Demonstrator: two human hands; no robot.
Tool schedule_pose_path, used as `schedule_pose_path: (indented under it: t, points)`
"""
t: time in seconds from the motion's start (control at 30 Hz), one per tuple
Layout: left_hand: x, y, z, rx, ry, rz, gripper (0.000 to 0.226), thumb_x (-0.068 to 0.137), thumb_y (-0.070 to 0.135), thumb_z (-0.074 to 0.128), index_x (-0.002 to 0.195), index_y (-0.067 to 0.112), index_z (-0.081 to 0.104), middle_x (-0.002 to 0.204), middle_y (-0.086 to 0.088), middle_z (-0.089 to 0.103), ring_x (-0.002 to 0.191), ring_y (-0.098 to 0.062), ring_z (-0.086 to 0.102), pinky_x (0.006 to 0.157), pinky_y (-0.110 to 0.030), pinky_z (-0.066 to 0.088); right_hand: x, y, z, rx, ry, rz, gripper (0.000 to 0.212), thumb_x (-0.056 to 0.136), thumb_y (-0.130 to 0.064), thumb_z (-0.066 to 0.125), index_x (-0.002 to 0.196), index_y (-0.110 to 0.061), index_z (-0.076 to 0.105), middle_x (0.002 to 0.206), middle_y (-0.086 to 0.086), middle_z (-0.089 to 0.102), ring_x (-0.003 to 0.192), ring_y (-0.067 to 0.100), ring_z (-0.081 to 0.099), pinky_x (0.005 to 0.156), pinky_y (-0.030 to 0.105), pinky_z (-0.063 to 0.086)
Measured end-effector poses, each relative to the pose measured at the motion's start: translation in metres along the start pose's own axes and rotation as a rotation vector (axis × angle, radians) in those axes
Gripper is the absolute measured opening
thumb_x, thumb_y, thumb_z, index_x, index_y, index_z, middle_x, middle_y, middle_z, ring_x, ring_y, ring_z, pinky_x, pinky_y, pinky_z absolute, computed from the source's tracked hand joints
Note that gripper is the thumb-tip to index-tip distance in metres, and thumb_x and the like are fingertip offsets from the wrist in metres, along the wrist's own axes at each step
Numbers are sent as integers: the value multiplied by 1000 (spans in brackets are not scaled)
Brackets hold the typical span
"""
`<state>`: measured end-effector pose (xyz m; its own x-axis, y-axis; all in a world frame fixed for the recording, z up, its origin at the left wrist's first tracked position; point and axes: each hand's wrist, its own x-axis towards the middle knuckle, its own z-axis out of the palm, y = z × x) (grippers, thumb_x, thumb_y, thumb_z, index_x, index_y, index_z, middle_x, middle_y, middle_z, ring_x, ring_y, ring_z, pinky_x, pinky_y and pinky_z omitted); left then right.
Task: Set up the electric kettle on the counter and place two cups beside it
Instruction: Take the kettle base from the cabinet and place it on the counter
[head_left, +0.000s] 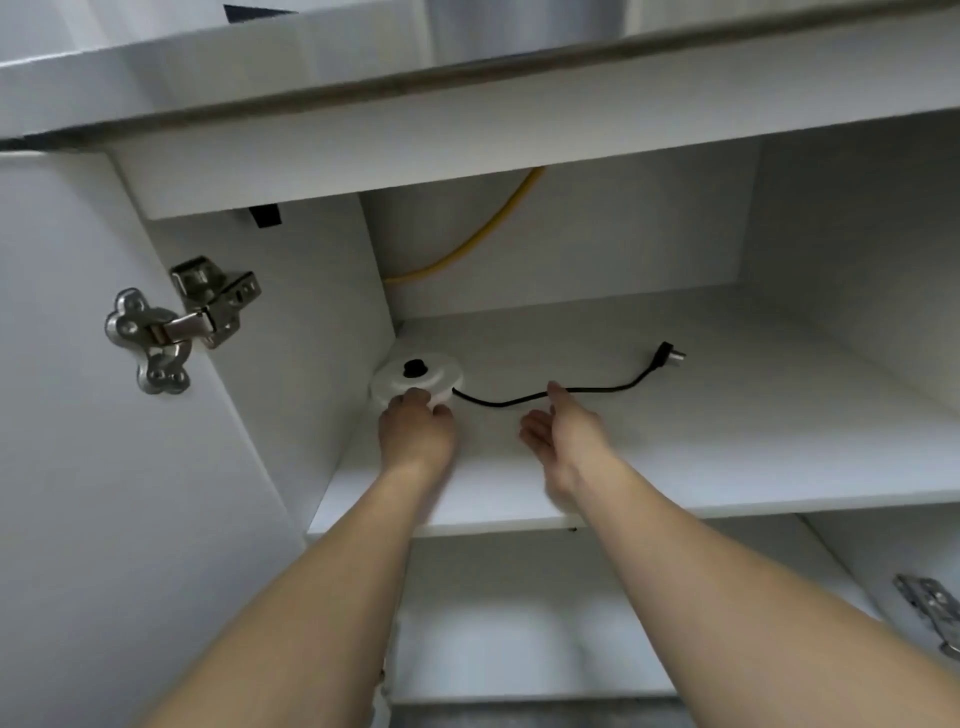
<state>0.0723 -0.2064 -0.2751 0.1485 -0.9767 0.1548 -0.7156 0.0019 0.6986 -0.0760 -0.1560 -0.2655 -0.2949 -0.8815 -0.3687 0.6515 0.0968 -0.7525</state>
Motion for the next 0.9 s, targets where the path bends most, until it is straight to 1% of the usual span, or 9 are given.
schedule_pose_path:
  t: [0.13, 0.2, 0.27, 0.33, 0.4, 0.5, 0.63, 0.77, 0.9]
  points:
    - [37, -2, 17, 40, 142, -4, 45, 95, 19, 47, 138, 8, 48, 142, -19, 46, 132, -35, 39, 111, -37, 29, 25, 4, 2, 27, -48, -35, 23, 94, -31, 56, 105, -10, 58, 84, 8, 55, 87, 26, 61, 84, 37, 54]
    - [53, 1, 22, 34, 204, -12, 45, 92, 19, 50, 136, 8, 49, 142, -18, 47, 133, -34, 39, 113, -38, 27, 34, 6, 0, 41, -73, -61, 25, 95, -28, 55, 110, -8, 58, 95, 11, 64, 103, 31, 63, 91, 40, 51]
    - [67, 4, 26, 87, 192, -46, 51, 93, 22, 49, 141, 6, 40, 146, -18, 44, 137, -34, 34, 115, -41, 23, 37, 9, -4, 57, -121, -79, 15, 97, -26, 53, 106, -15, 58, 109, 10, 67, 115, 29, 57, 97, 40, 48]
    - [78, 7, 28, 134, 161, -120, 55, 94, 28, 45, 144, 7, 35, 149, -16, 40, 139, -35, 31, 116, -44, 17, 37, 11, -7, 46, -151, -101, 12, 97, -26, 51, 100, -17, 58, 99, 5, 72, 110, 24, 61, 95, 37, 48]
    - [83, 7, 30, 212, 155, -164, 49, 95, 31, 42, 139, 9, 41, 147, -16, 40, 136, -37, 33, 115, -45, 18, 36, 13, -7, 40, -146, -132, 16, 98, -27, 49, 93, -15, 58, 87, 3, 73, 94, 19, 66, 89, 35, 49]
    - [84, 7, 33, 319, 162, -155, 40, 95, 30, 43, 130, 11, 52, 143, -16, 38, 130, -39, 36, 110, -44, 25, 30, 12, -4, 61, -126, -177, 21, 100, -26, 44, 87, -14, 56, 79, 5, 70, 77, 19, 63, 80, 34, 49]
    - [89, 6, 18, 360, 80, -113, 40, 96, 32, 44, 128, 9, 52, 141, -16, 41, 129, -39, 36, 107, -41, 28, 20, 12, -2, -1, -94, -215, 23, 101, -24, 42, 86, -13, 55, 82, 9, 68, 77, 19, 63, 82, 34, 50]
    - [87, 6, 0, 482, -20, -31, 50, 97, 43, 44, 130, 6, 50, 138, -18, 46, 129, -38, 41, 107, -38, 30, 3, 0, -7, -85, -72, -260, 19, 100, -14, 41, 89, -12, 57, 89, 10, 69, 79, 18, 66, 73, 26, 52]
    - [51, 16, -4, 453, -14, -4, 46, 98, 36, 42, 130, 3, 49, 139, -19, 43, 131, -38, 37, 106, -40, 32, -30, -23, -17, -88, 53, -361, 22, 100, -13, 40, 81, -15, 52, 83, 12, 69, 71, 20, 65, 72, 30, 53]
